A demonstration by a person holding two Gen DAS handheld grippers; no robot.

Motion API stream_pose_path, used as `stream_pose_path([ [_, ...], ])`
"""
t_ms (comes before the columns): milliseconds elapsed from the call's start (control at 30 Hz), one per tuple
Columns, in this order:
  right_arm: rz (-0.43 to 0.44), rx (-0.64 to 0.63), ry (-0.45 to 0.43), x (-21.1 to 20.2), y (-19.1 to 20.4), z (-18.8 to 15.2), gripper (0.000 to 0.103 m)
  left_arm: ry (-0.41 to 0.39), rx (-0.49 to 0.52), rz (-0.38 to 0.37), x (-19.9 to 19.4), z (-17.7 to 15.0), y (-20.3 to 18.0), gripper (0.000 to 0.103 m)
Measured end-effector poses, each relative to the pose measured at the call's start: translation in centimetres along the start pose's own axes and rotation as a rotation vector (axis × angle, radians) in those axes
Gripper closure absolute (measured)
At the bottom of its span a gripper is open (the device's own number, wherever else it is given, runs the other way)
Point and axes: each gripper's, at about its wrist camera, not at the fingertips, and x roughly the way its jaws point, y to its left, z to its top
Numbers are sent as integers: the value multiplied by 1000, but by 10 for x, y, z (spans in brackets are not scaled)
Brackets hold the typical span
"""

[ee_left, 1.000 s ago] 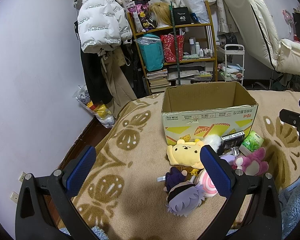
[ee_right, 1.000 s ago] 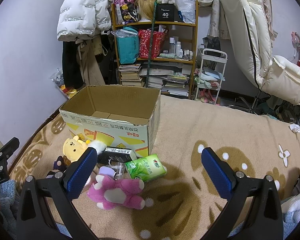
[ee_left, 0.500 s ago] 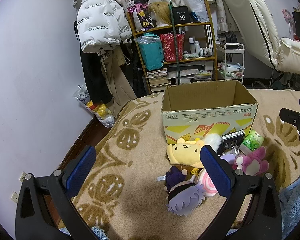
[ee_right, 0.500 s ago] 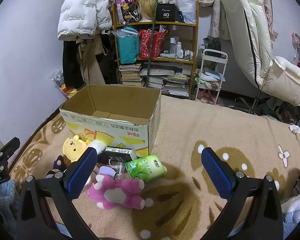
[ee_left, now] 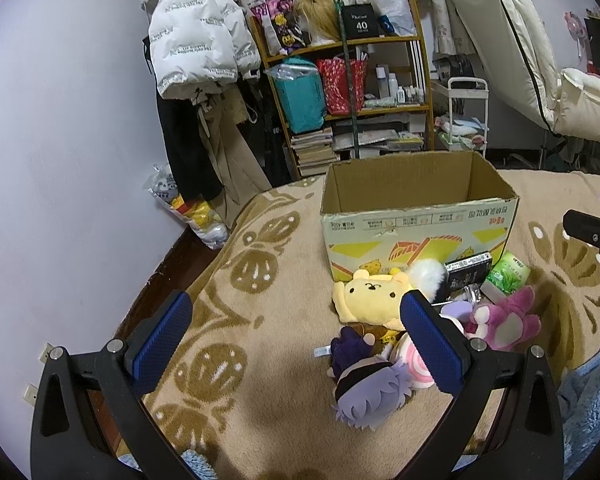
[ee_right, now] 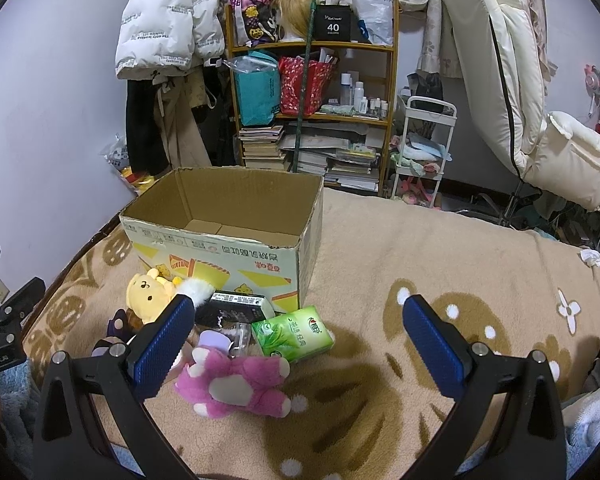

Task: Organize soft objects
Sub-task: 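Lower the left tool toward the purple-haired doll while the right tool approaches the pink bear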

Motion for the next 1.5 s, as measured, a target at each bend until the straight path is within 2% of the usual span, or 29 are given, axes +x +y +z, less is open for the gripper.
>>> stream_pose_path([
  [233,12,-5,44,11,9,-7,0,82,-2,-16,17,1,-2,1],
  [433,44,-51,138,32,22,-13,0,156,7,-43,33,0,-7,1],
  [733,74,-141,266,64,46,-24,0,251,90,-65,60,-8,-28,1],
  [1067,86,-70,379,97,45,-31,0,324,131,-123,71,-16,-41,1],
  [1233,90,-48,394,100,42,-32,0,343,183,-134,73,-21,-54,1],
  [1500,91,-83,438,109,50,-35,0,403,241,-114,84,-30,-66,1],
])
